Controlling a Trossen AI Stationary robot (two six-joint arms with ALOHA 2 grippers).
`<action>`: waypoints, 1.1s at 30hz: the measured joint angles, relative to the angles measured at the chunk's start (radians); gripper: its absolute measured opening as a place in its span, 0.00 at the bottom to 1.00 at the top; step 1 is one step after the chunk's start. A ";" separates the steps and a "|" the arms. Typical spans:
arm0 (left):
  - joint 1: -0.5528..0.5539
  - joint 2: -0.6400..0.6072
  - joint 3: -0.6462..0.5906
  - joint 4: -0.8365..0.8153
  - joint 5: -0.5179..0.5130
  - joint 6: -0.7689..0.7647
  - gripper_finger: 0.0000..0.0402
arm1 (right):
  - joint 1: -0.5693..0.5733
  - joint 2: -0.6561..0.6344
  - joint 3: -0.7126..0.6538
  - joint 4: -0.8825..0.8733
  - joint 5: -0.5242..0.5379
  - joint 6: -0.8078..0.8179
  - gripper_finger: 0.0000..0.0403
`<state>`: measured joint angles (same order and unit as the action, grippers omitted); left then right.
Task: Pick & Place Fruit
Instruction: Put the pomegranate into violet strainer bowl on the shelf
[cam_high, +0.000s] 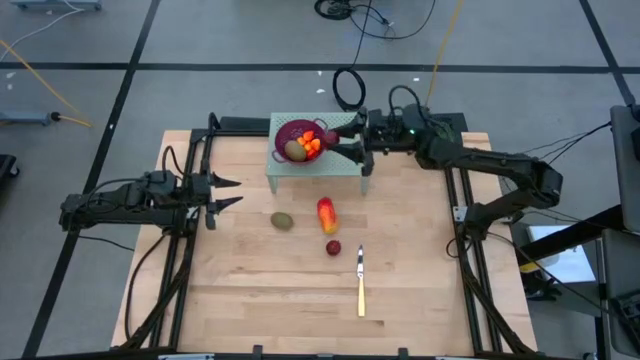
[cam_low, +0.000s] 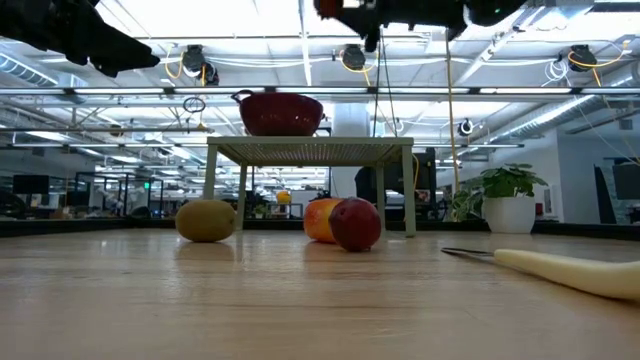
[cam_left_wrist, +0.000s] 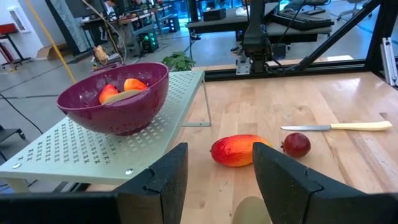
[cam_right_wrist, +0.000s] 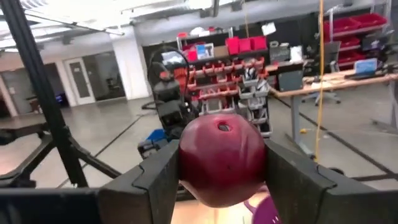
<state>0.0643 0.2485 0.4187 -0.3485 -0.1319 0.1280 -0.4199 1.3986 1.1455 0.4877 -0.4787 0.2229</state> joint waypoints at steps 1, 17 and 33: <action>0.000 0.000 0.000 0.000 0.000 0.000 0.45 | -0.010 0.014 0.009 -0.003 -0.007 0.000 0.50; 0.000 0.000 0.000 0.000 0.000 -0.001 0.45 | -0.107 0.278 0.196 0.000 -0.051 0.002 0.50; 0.000 0.000 0.000 0.000 -0.001 0.002 0.45 | -0.109 0.382 0.376 -0.333 0.003 -0.093 0.50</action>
<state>0.0639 0.2485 0.4185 -0.3489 -0.1324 0.1296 -0.5289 1.7804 1.5211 0.1550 -0.4761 0.1297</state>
